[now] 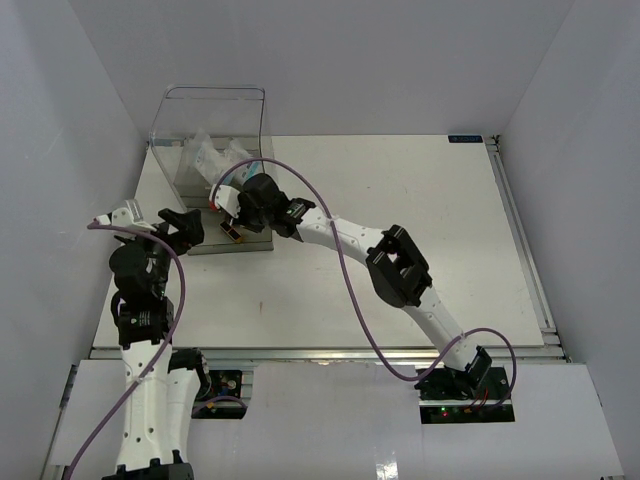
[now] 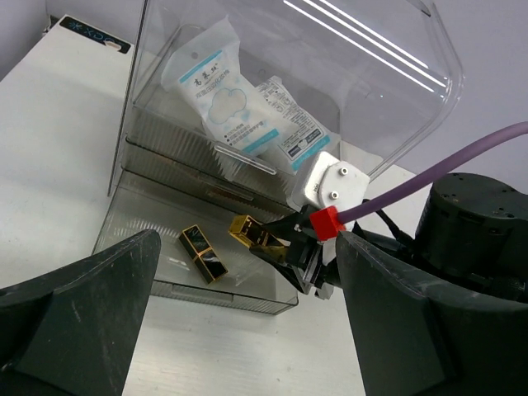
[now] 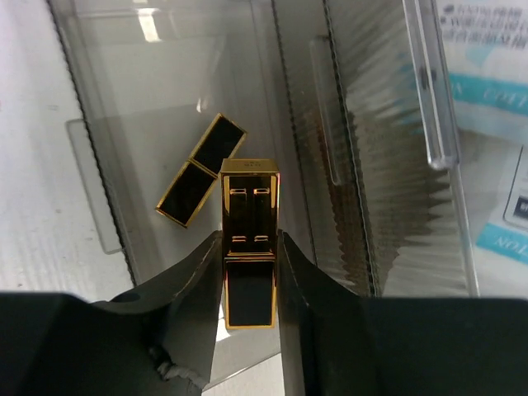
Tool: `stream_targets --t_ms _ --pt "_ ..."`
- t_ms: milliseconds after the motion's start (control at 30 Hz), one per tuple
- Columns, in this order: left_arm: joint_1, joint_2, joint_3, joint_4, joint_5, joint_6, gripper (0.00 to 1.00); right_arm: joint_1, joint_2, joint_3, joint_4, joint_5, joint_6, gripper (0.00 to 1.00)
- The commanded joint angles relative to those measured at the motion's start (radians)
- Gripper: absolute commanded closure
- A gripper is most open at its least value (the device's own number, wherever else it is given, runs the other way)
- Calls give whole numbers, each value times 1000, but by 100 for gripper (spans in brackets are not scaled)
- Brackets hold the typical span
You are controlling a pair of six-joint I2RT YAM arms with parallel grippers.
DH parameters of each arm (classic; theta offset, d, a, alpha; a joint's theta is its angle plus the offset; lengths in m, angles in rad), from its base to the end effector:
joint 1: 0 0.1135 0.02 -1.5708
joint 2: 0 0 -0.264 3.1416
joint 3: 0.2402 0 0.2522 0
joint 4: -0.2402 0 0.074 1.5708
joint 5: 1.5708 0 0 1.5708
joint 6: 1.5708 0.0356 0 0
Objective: Organize the makeup
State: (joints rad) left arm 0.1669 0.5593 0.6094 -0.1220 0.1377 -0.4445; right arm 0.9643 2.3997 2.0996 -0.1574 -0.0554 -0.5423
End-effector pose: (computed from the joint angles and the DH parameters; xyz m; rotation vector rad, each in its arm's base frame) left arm 0.1456 0.0196 0.3179 -0.3953 1.6040 -0.3248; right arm 0.3202 0.4651 0.2284 -1.4227 1.4656 0.3215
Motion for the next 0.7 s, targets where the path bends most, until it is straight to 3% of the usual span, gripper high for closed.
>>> stream_targets --t_ms 0,167,267,333,433,467,500,567,667 --pt "-1 38 -9 2 44 -1 2 -4 -23 -12 138 90 15 49" --pt "-1 77 -10 6 75 -9 2 -4 -115 -99 99 28 37 35" --pt "-1 112 -13 10 96 -28 2 -5 -229 -165 12 -92 35 29" --pt "-1 160 -17 15 125 -52 2 -16 -313 -203 -132 -237 -25 28" --pt "0 239 -25 13 175 -132 6 -73 -528 -339 -230 -544 -68 32" --pt "-1 279 -33 10 206 -184 15 -99 -604 -431 -231 -621 -69 33" --pt "0 309 -34 4 229 -234 22 -118 -659 -533 -230 -669 -71 35" --pt "-1 366 -37 -2 276 -309 34 -158 -760 -697 -220 -734 -88 48" --pt "-3 434 -74 7 318 -393 52 -264 -968 -955 -130 -730 -51 65"
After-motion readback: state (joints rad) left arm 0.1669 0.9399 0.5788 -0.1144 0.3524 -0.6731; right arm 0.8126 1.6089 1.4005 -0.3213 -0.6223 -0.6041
